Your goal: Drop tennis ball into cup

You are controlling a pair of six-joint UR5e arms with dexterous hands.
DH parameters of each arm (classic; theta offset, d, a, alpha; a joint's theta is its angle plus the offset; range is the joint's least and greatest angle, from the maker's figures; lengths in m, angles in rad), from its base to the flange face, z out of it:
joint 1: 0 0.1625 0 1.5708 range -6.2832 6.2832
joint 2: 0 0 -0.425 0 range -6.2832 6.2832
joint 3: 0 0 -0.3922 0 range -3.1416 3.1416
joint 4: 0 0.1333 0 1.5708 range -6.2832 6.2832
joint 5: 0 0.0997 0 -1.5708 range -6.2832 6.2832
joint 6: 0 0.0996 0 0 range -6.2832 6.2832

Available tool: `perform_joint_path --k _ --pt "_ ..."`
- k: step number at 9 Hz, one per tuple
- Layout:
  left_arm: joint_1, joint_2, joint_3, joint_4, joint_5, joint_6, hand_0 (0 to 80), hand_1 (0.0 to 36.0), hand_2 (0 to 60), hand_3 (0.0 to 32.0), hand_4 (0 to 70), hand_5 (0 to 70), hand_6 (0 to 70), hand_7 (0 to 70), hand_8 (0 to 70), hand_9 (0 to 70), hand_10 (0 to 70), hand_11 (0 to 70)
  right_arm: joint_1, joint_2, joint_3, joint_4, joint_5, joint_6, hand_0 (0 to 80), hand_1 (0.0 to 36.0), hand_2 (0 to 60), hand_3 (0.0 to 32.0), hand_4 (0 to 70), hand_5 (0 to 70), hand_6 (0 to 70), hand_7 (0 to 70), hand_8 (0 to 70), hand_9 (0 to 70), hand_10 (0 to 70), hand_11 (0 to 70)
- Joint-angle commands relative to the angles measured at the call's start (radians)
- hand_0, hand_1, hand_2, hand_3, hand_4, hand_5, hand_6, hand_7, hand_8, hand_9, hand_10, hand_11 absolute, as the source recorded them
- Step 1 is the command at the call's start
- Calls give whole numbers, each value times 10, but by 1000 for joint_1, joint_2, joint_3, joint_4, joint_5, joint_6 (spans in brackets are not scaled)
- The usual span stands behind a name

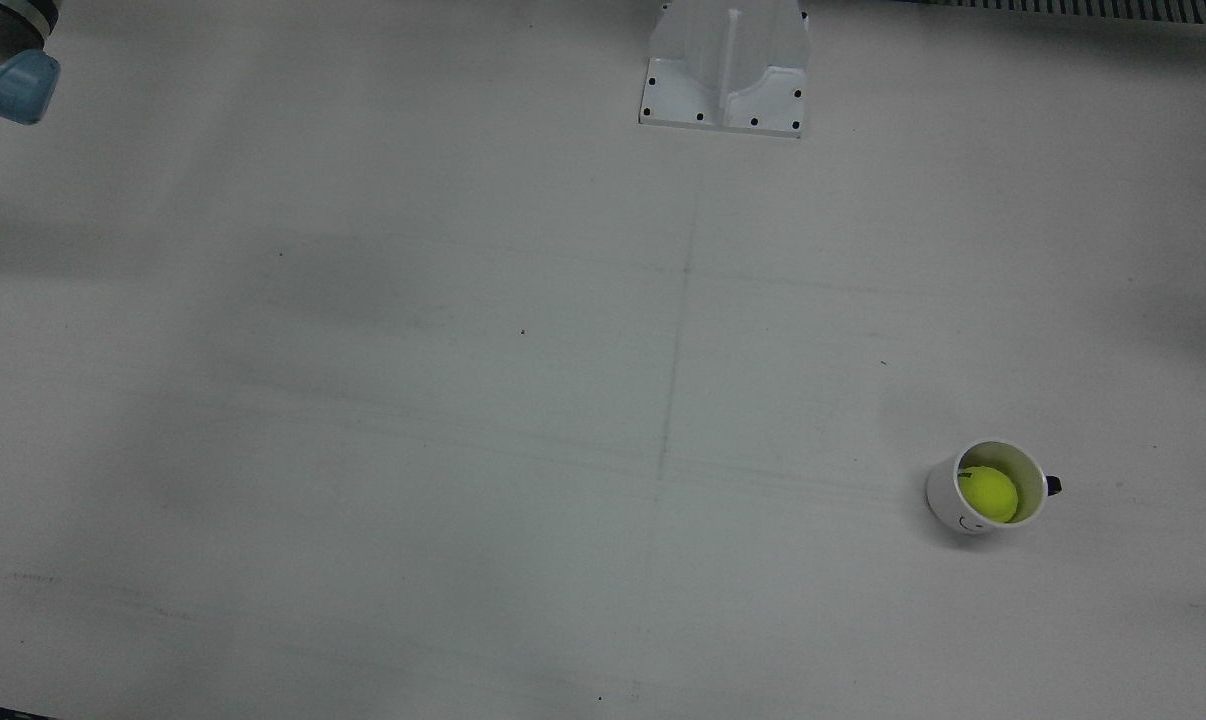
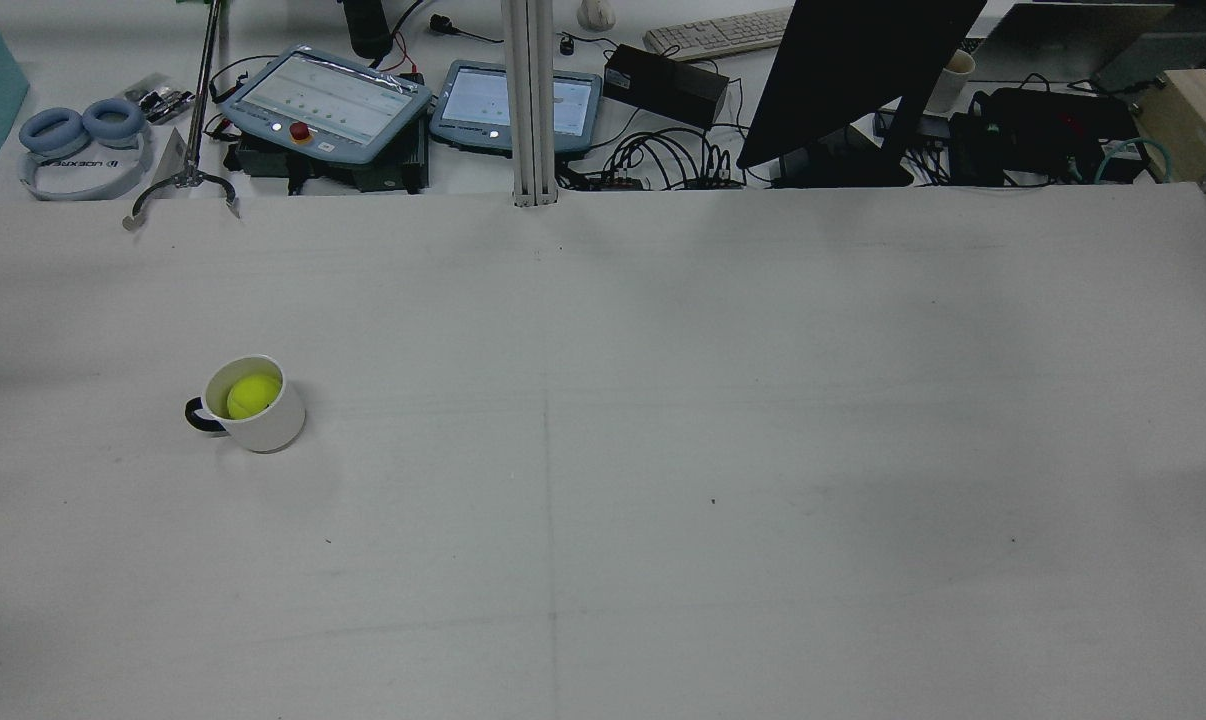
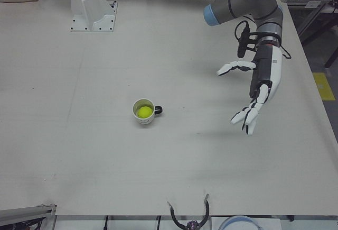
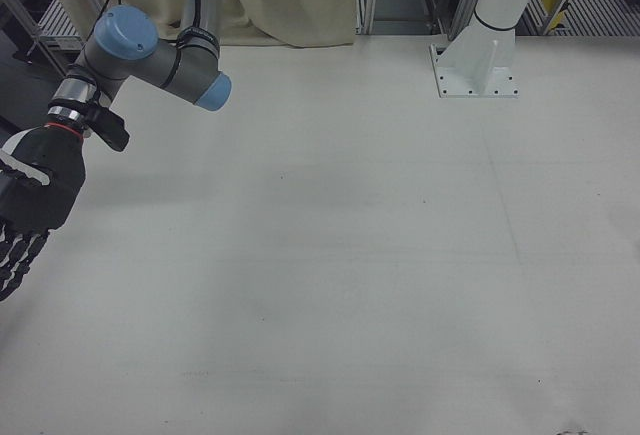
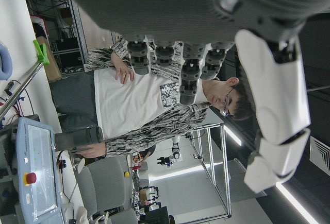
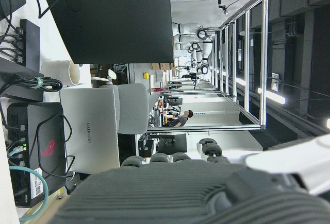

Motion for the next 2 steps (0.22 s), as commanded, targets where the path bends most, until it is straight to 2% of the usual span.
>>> perform_joint_path --k 1,2 --pt "-22 20 0 -13 15 -1 463 131 232 0 172 92 298 141 99 78 94 146 0 0 -1 0 0 0 0 0 0 0 0 0 0 0 0 0 0 0" --pt "-24 23 -3 -14 15 -2 462 128 238 0 172 100 340 134 108 76 94 146 0 0 -1 0 0 0 0 0 0 0 0 0 0 0 0 0 0 0"
